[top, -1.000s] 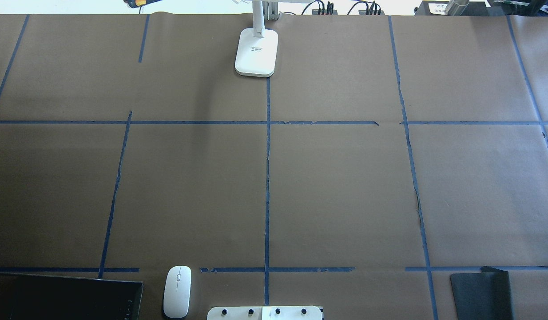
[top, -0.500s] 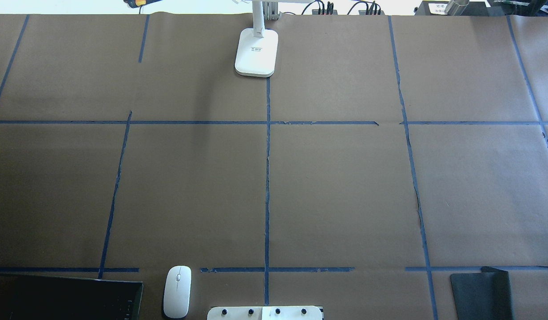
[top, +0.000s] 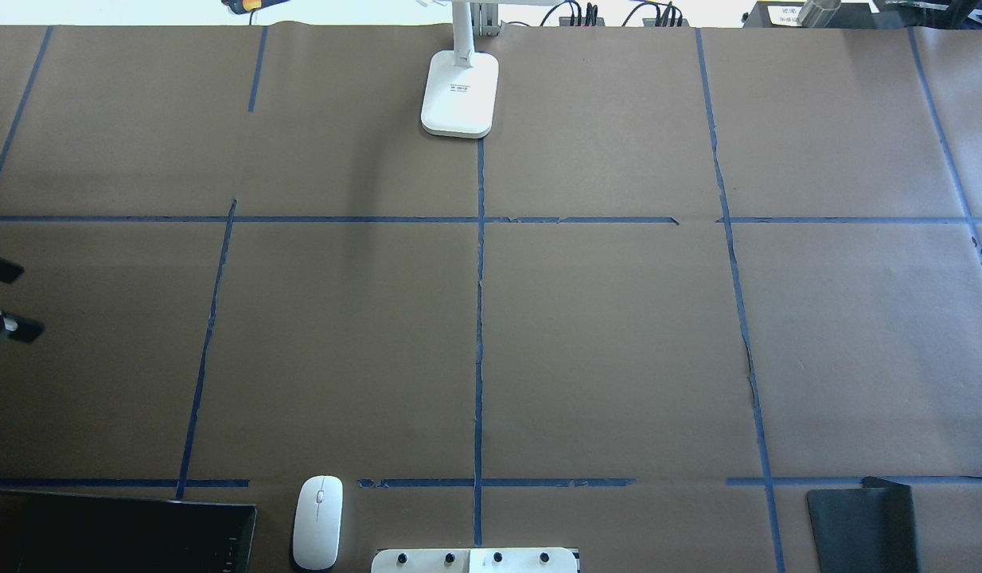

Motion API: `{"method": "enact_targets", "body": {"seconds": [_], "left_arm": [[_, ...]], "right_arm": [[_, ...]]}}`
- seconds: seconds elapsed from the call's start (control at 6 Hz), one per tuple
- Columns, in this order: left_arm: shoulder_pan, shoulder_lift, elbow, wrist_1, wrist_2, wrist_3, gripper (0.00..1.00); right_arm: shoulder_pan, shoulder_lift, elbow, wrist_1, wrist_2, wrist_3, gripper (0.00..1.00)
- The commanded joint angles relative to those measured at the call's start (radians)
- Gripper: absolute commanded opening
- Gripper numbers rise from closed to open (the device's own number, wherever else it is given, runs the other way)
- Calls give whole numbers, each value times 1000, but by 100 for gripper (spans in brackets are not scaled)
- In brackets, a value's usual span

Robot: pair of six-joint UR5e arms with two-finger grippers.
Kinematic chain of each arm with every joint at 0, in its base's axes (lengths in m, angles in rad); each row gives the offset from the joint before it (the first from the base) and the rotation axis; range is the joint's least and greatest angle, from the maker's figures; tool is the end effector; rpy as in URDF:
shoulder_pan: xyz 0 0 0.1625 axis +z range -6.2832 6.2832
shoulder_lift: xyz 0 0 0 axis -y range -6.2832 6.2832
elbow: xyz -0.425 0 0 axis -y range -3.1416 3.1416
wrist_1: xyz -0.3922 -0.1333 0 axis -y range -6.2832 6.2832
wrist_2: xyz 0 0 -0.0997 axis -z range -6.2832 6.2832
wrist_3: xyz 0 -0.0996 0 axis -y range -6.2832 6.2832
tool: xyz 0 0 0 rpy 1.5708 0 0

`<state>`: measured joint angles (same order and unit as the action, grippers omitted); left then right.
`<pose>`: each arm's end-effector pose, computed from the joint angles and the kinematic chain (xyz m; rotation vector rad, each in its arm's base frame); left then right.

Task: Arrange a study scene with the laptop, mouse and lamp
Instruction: 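Lower the left gripper onto the grey laptop near the robot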

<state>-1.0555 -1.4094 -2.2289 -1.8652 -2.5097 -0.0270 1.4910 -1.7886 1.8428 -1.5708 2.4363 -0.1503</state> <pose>0.1454 -0.3641 0.3655 0.4780 1.0775 0.8024 0.0252 -0.4061 0.6153 0.0814 -0.8652 -0.2389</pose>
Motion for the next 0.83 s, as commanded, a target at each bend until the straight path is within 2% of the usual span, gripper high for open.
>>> {"method": "enact_targets", "body": {"seconds": [0.0,0.17,0.33,0.5,0.67], "left_arm": [[144,72,-145,-3,43,81,97],[164,152,-165,-3,104,245,97],[184,179,-167,-5,104,325,97],[246,222,-166,-49,114,332,97],[317,249,-164,-74,161,332,97]], "right_arm": [[0,2,-2,-2,0,-2,100],[0,0,-4,-2,0,0,100],[0,0,-4,-2,0,0,100],[0,0,-4,-2,0,2,100],[0,0,-2,-2,0,0,100]]}}
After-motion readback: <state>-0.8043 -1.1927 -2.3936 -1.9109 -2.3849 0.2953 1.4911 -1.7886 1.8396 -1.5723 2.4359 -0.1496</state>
